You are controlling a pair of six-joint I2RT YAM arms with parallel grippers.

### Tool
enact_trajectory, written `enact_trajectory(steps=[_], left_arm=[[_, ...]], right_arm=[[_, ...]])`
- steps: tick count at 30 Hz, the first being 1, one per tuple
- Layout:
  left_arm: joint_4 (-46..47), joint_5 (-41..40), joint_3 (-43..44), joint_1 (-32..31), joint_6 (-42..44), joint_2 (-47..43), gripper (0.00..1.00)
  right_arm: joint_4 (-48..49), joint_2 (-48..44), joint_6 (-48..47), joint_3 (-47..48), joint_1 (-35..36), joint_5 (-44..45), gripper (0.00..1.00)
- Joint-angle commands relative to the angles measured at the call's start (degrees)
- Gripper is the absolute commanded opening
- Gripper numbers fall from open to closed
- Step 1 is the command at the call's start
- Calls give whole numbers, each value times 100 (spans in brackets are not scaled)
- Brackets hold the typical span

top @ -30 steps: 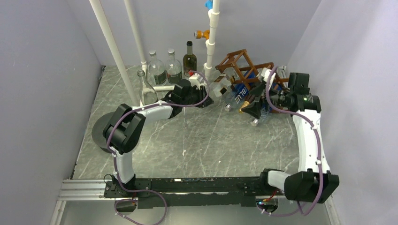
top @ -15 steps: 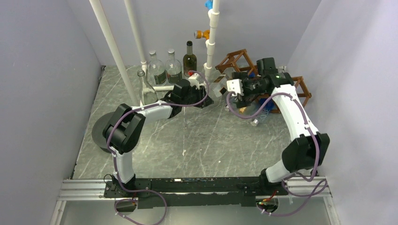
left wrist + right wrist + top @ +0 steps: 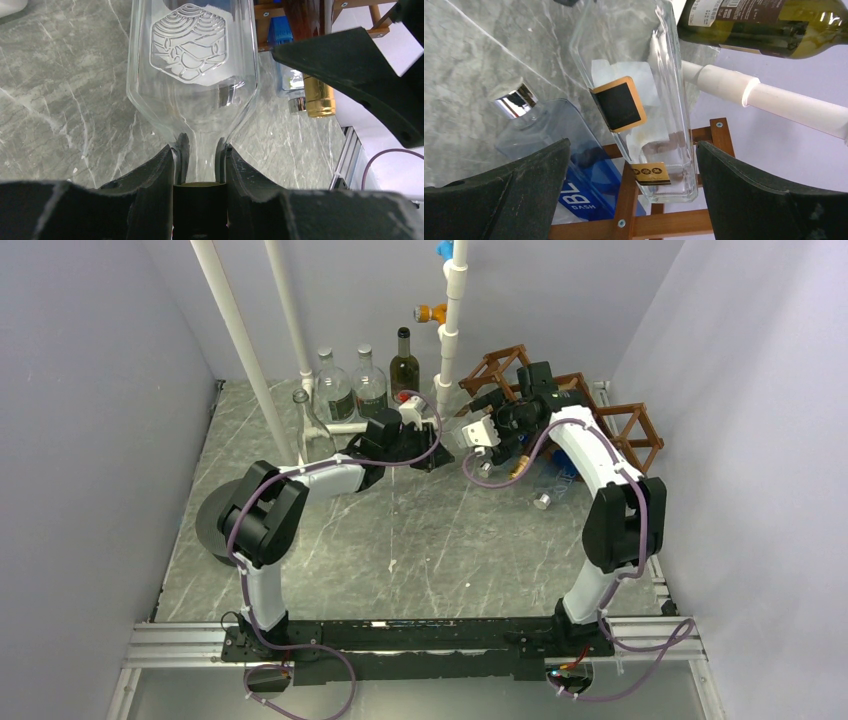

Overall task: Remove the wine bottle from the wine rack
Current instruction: Pick up the wine bottle from the wine rack.

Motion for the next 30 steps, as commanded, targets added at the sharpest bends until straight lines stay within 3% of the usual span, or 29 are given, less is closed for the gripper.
enact_trajectory(steps=[1, 16, 30], left_arm=[[879, 753, 65, -42, 50, -427, 0], [936, 964, 25, 45, -74, -471, 0], [866, 975, -284, 155, -18, -945, 0]], right_arm=[[567, 133, -428, 211, 39, 155, 100], [1781, 796, -210, 64, 256, 881, 96], [1519, 918, -67, 301, 577, 709, 67]])
